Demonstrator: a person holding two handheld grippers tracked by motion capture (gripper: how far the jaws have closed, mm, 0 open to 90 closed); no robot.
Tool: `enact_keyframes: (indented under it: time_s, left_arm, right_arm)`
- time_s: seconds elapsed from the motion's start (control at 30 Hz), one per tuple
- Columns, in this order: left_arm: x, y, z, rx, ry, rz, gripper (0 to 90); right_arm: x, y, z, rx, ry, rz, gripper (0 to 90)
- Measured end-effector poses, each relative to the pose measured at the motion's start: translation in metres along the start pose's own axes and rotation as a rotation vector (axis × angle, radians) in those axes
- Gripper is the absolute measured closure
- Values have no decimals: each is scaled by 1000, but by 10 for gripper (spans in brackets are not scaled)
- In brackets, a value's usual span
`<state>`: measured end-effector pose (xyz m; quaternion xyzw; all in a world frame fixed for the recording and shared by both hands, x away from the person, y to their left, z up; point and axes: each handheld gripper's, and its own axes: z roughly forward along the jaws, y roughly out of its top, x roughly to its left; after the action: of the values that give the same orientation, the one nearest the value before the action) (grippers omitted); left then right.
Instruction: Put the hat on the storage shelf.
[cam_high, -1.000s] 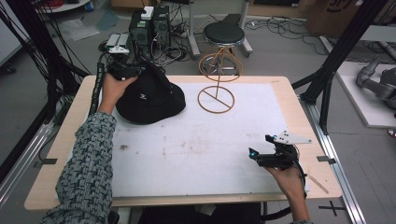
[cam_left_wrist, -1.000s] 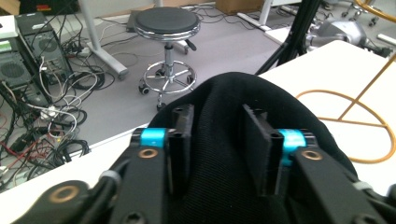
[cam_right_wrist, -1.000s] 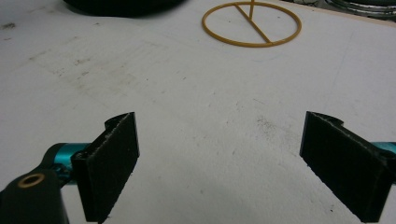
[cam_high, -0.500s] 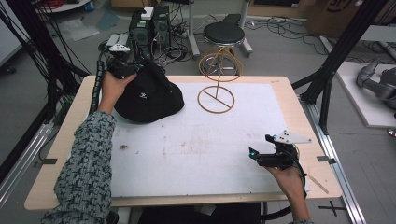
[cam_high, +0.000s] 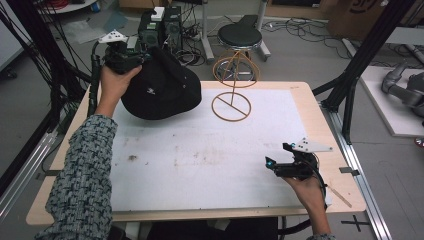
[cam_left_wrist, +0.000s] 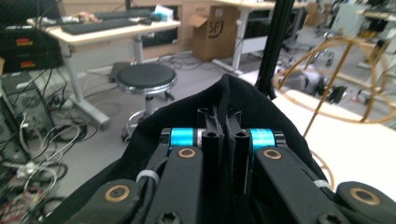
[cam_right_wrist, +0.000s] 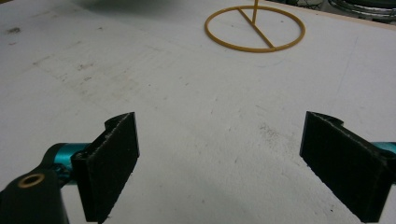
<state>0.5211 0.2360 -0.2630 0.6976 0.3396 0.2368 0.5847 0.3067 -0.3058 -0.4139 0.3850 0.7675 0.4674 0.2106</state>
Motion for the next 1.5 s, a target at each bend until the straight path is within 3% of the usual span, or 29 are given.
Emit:
enact_keyframes:
  time_s: [0.2,0.63,0.9,1.1,1.5]
  left_arm:
    - [-5,15,-8,-44,-32,9,872]
    - [0,33,-30,-85,-34,19,872]
    - [-5,52,-41,-145,-96,47,872]
    - [-9,60,-42,-218,-150,31,871]
    - [-15,72,-37,-286,-199,14,870]
  right_arm:
    - [0,0,-1,2,1,8,116]
    - [-1,0,-2,-3,-1,11,116]
    - [0,0,-2,-6,5,19,116]
    - [-2,0,-3,-11,1,14,116]
    - [-2,-1,-4,-10,2,19,116]
